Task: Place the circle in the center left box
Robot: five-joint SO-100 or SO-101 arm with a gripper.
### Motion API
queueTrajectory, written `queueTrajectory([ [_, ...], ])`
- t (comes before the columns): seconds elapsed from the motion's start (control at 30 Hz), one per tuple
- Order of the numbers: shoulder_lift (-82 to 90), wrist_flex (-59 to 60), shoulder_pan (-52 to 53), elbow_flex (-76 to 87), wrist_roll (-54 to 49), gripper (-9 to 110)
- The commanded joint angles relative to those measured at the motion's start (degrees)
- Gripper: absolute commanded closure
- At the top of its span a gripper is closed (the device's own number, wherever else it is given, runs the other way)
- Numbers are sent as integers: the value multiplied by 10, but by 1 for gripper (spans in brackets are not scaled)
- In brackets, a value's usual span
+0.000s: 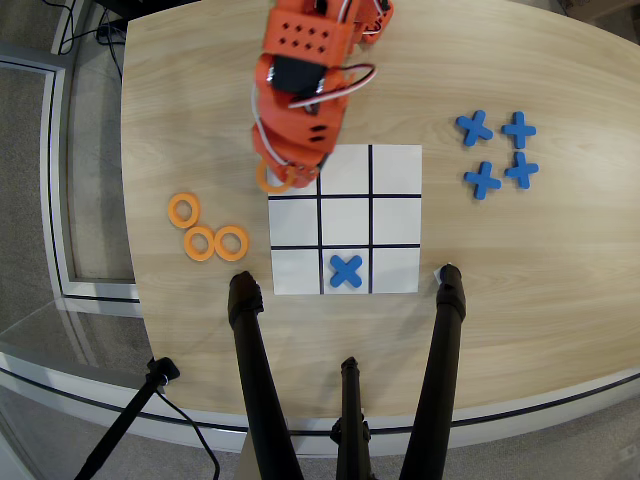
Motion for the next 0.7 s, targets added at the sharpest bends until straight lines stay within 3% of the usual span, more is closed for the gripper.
queueTrajectory([
  [0.0,85,54,-69,2,25,102],
  [0.17,116,118,-200,-58,105,102],
  [0.33,26,126,-306,-142,140,102],
  [0.67,-286,77,-320,-332,145,102],
])
